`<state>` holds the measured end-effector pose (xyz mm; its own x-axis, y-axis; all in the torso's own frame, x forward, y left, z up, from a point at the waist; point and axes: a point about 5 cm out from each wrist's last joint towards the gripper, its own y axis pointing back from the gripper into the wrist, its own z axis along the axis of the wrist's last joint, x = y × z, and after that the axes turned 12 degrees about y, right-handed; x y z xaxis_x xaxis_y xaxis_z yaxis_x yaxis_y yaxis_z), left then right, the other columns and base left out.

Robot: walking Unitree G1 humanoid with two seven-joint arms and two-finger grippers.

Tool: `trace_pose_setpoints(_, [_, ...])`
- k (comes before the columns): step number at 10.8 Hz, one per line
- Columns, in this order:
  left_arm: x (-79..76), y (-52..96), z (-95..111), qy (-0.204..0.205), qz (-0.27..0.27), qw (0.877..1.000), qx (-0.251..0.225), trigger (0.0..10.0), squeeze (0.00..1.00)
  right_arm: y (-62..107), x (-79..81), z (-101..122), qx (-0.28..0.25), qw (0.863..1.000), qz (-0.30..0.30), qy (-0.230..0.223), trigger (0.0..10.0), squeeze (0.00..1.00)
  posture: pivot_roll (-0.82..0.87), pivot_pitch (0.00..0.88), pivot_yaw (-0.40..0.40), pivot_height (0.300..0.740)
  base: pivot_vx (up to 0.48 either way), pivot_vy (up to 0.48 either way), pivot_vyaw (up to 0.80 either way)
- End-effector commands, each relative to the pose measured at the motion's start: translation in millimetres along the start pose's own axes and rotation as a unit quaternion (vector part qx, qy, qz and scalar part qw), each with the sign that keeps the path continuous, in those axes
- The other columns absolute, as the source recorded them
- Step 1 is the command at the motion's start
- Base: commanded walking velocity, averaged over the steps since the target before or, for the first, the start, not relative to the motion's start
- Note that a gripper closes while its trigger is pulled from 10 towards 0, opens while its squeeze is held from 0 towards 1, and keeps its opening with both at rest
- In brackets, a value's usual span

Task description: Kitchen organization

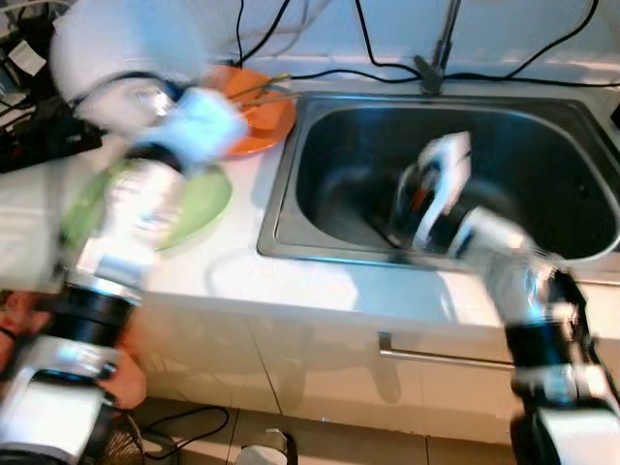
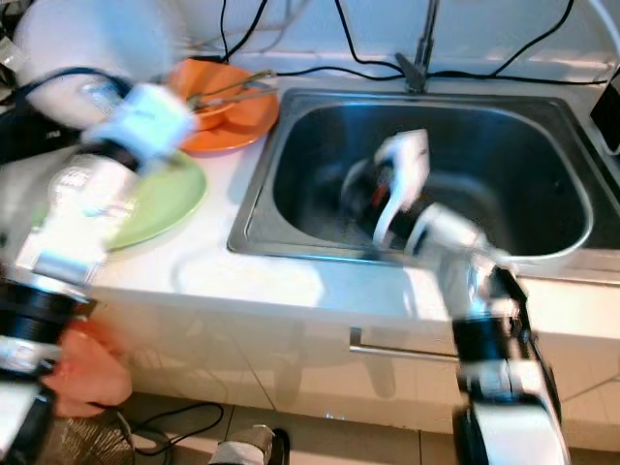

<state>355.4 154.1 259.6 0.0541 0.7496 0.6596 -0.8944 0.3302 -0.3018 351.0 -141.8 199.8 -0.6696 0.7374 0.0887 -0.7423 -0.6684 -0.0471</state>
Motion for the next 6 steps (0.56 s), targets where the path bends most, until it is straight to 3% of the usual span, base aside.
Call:
trace_pose_setpoints(1, [-10.0, 1.7, 8.5, -0.019, -0.014, 0.999, -0.034, 0.0, 0.0, 2.3, -10.4, 3.9, -0.011, 0.999, -0.036, -0.003, 10.0, 0.22, 0.24, 0.057, 0.08, 0.74, 0.0, 0.0, 0.0])
trace_pose_setpoints(3, [-41.2, 7.0, 7.6, -0.036, -0.077, 0.995, -0.06, 0.0, 0.0, 2.2, -20.0, 16.2, -0.038, 0.997, -0.067, -0.008, 10.0, 0.22, 0.23, 0.061, 0.084, 0.74, 0.0, 0.0, 0.0])
trace_pose_setpoints(4, [-49.7, 10.1, 4.6, -0.047, -0.098, 0.992, -0.066, 0.0, 0.0, 2.1, -21.9, 20.7, -0.046, 0.996, -0.071, -0.008, 10.0, 0.16, 0.23, 0.062, 0.086, 0.74, 0.0, 0.0, 0.0])
trace_pose_setpoints(5, [-60.2, 14.3, -0.6, -0.057, -0.121, 0.988, -0.071, 0.0, 0.0, 1.9, -23.9, 24.4, -0.051, 0.996, -0.073, -0.012, 10.0, 0.0, 0.22, 0.064, 0.087, 0.74, 0.0, 0.0, 0.0])
trace_pose_setpoints(6, [-68.4, 16.3, -4.2, -0.061, -0.141, 0.985, -0.074, 0.0, 0.0, 1.7, -24.6, 28.3, -0.054, 0.996, -0.065, -0.016, 10.0, 0.0, 0.22, 0.066, 0.087, 0.74, 0.0, 0.0, 0.0])
